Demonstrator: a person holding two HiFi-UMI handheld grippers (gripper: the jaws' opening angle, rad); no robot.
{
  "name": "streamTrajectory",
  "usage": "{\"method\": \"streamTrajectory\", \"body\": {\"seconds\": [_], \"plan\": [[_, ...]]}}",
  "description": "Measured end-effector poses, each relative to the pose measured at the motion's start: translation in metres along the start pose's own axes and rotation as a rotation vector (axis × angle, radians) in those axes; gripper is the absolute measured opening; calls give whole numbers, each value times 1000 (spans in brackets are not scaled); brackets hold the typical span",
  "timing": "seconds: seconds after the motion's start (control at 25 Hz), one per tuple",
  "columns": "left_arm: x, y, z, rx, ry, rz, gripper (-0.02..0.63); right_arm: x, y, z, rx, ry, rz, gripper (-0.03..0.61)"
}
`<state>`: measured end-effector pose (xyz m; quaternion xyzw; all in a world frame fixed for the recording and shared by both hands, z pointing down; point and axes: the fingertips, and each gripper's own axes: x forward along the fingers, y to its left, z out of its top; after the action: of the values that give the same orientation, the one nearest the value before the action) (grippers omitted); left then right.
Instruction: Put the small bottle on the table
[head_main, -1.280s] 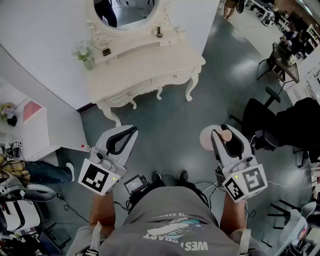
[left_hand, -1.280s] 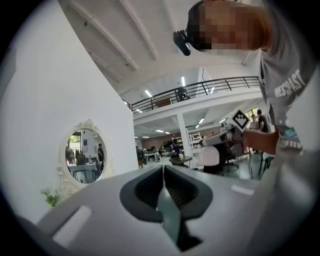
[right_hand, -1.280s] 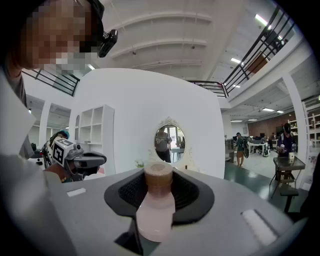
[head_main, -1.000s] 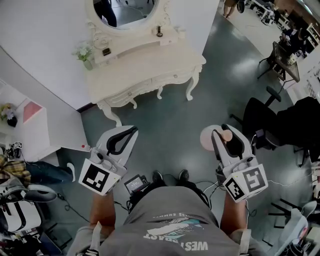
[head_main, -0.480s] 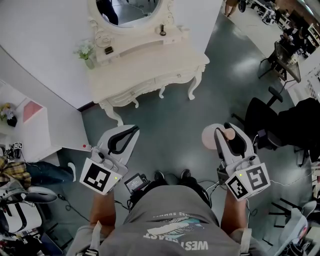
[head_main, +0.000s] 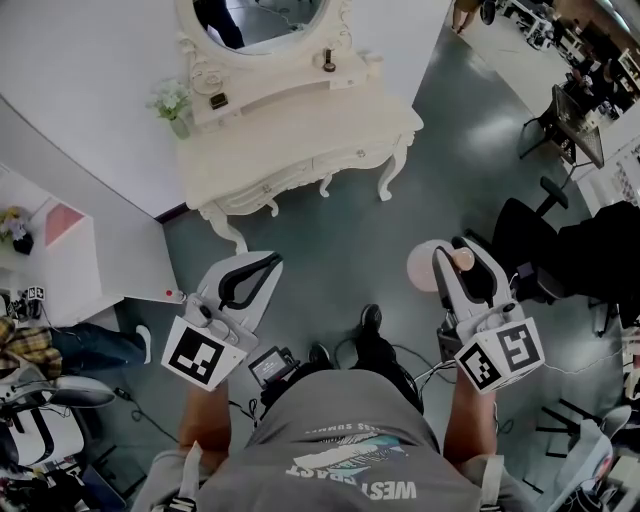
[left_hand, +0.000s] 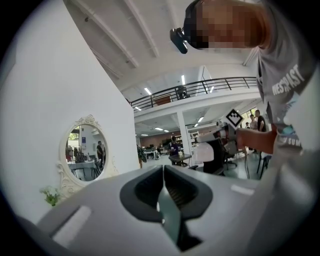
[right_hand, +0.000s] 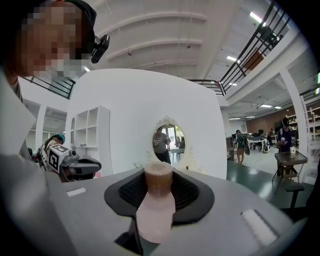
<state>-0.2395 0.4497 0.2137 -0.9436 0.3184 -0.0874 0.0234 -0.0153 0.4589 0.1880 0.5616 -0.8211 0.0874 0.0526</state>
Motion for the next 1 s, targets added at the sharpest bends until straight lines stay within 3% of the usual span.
{"method": "streamTrajectory", "body": {"seconds": [0.6,1.0], "plan": [[99,10,9,-8,36,42,9,57,-97,11,17,2,65,133],[170,17,18,-9,66,115,9,96,-169,20,30,1,139,133]]}}
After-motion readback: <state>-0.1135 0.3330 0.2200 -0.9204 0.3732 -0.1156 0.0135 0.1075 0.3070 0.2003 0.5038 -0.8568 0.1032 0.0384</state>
